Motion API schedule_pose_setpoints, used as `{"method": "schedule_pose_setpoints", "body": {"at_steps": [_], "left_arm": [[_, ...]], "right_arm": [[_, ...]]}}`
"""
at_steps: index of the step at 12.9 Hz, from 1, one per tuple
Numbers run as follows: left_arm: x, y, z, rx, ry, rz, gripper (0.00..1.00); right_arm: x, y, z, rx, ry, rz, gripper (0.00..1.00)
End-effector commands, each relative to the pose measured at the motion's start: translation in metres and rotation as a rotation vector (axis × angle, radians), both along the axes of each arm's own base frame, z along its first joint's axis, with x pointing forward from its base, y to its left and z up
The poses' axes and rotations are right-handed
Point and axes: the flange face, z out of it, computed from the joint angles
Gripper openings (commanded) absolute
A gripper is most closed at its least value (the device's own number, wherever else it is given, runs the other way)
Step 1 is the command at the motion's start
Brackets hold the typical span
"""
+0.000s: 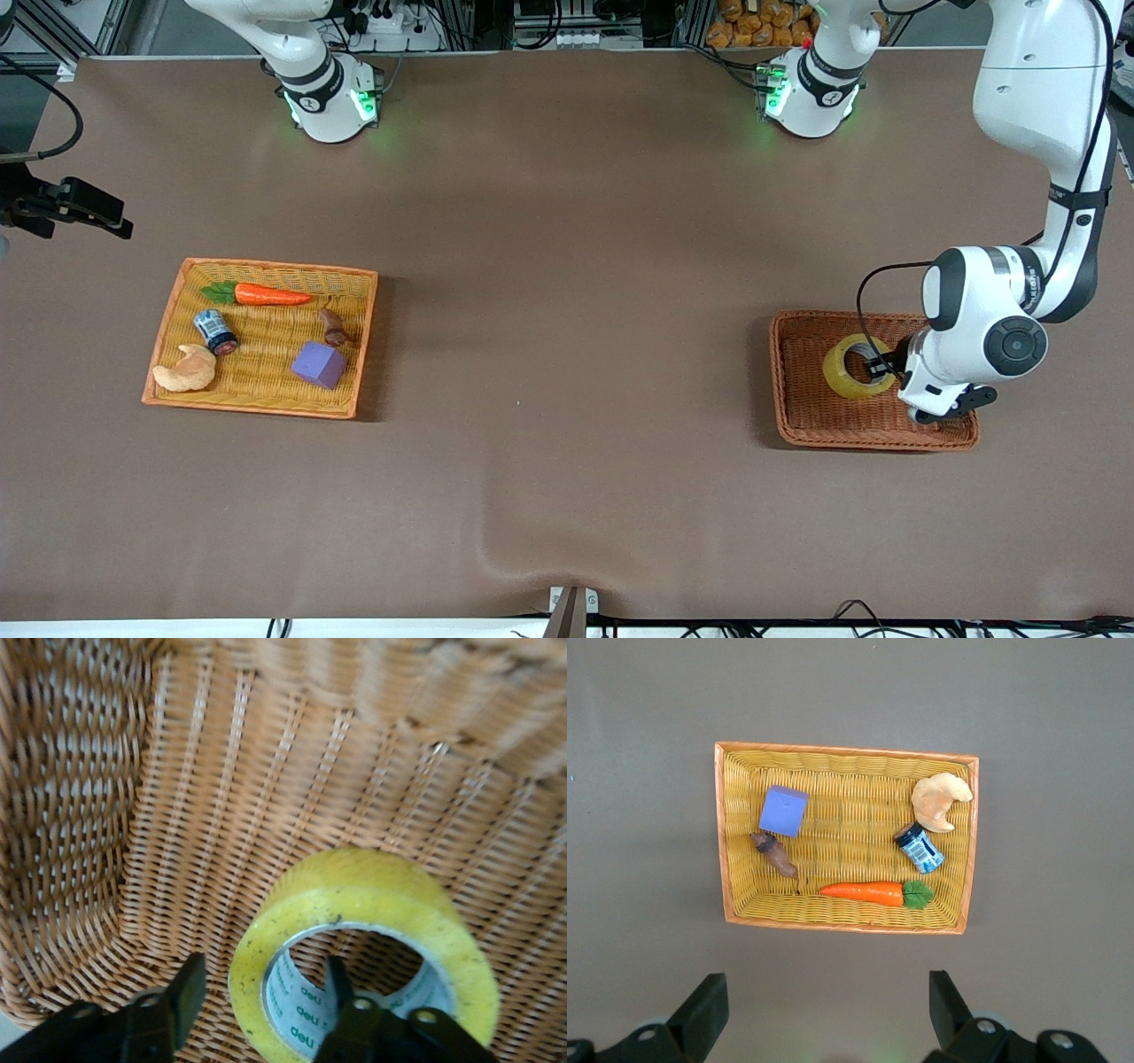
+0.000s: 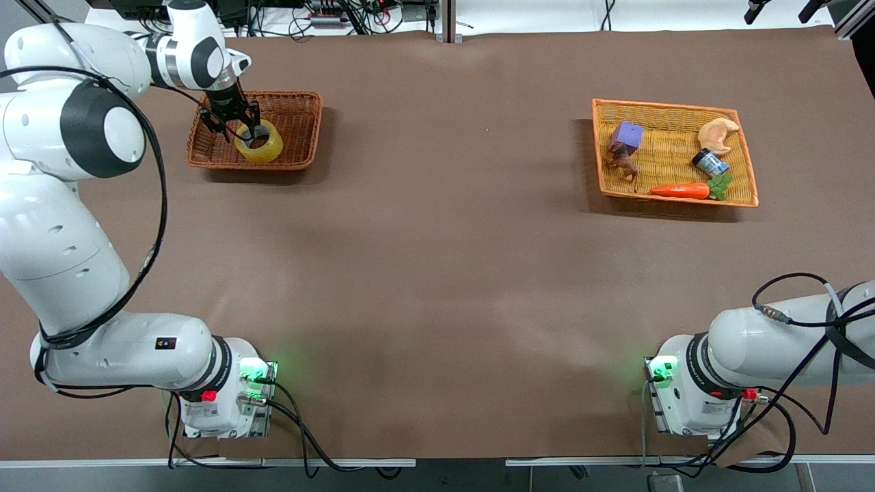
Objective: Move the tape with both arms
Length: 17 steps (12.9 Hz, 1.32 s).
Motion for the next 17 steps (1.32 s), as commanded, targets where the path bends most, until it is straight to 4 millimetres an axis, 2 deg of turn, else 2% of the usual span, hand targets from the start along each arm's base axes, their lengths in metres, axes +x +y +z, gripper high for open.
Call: {"method": "schedule_pose_setpoints", "body": {"at_steps": [1, 4, 6, 9, 11, 15, 17], "left_arm": [[0.007, -0.006, 0.048, 0.016, -0.072, -0.018, 1.00], [0.009, -0.021, 0.096, 0.003, -0.145, -0.057, 1.00], [0.005, -0.025, 0.145, -0.011, -0.206, -0.055, 1.00], [-0.014, -0.033, 0.208, -0.049, -0.227, -0.122, 1.00], [-0.030, -0.035, 0.243, -0.101, -0.208, -0.213, 1.00], [-0.058, -0.036, 0.288, -0.125, -0.174, -0.457, 1.00], [-0.070, -0.037, 0.309, -0.137, -0.177, -0.485, 1.00]], "right_arm": [[0.004, -0.002, 0.004, -0.007, -0.005, 0.008, 1.00], [0.003, -0.002, 0.005, -0.009, -0.007, 0.009, 1.00], [0.004, -0.002, 0.004, -0.009, -0.005, 0.009, 1.00], [0.004, -0.002, 0.004, -0.009, -0.005, 0.009, 1.00], [0.003, -0.002, 0.005, -0.009, -0.007, 0.009, 1.00], [0.004, -0.002, 0.004, -0.007, -0.005, 0.009, 1.00], [0.004, -0.002, 0.004, -0.007, -0.007, 0.009, 1.00]]}}
